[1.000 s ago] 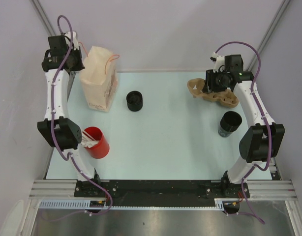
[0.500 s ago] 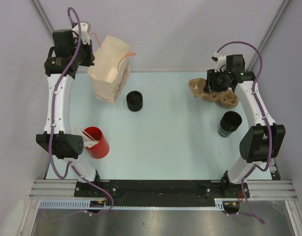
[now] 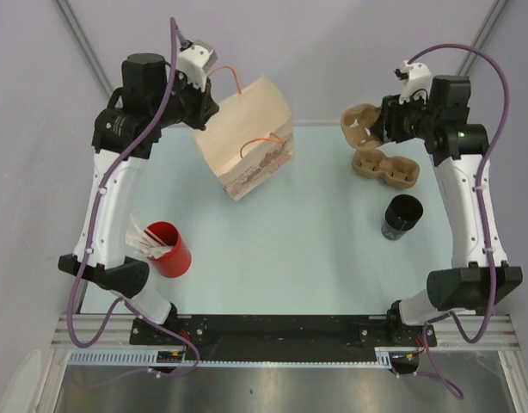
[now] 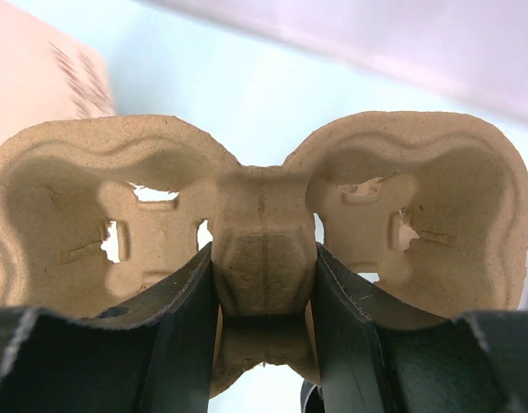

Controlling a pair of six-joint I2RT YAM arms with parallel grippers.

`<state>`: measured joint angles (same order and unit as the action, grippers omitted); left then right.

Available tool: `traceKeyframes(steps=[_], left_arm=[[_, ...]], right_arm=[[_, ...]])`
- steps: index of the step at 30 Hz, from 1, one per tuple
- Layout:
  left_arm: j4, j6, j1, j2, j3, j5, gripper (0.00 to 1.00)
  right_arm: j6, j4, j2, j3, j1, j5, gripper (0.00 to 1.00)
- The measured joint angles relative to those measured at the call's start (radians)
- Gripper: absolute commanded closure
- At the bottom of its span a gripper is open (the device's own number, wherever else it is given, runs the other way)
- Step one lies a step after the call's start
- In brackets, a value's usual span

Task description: Pack the takeout coffee

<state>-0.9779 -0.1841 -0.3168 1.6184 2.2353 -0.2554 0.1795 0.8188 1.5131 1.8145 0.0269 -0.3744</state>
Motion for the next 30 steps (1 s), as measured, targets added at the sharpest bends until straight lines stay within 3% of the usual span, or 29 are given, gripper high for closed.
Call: traceKeyframes(steps=[13, 30], left_arm=[[0.023, 0.034, -0.139, 0.064, -0.088, -0.045, 1.0], [0.093, 0.116, -0.193, 0.229, -0.171, -0.066, 1.0]], right_arm=[[-0.042, -0.055, -0.209, 0.075, 0.0, -0.191, 0.73], [-0.274, -0.194, -0.133, 0.07, 0.161, -0.47, 0.73]])
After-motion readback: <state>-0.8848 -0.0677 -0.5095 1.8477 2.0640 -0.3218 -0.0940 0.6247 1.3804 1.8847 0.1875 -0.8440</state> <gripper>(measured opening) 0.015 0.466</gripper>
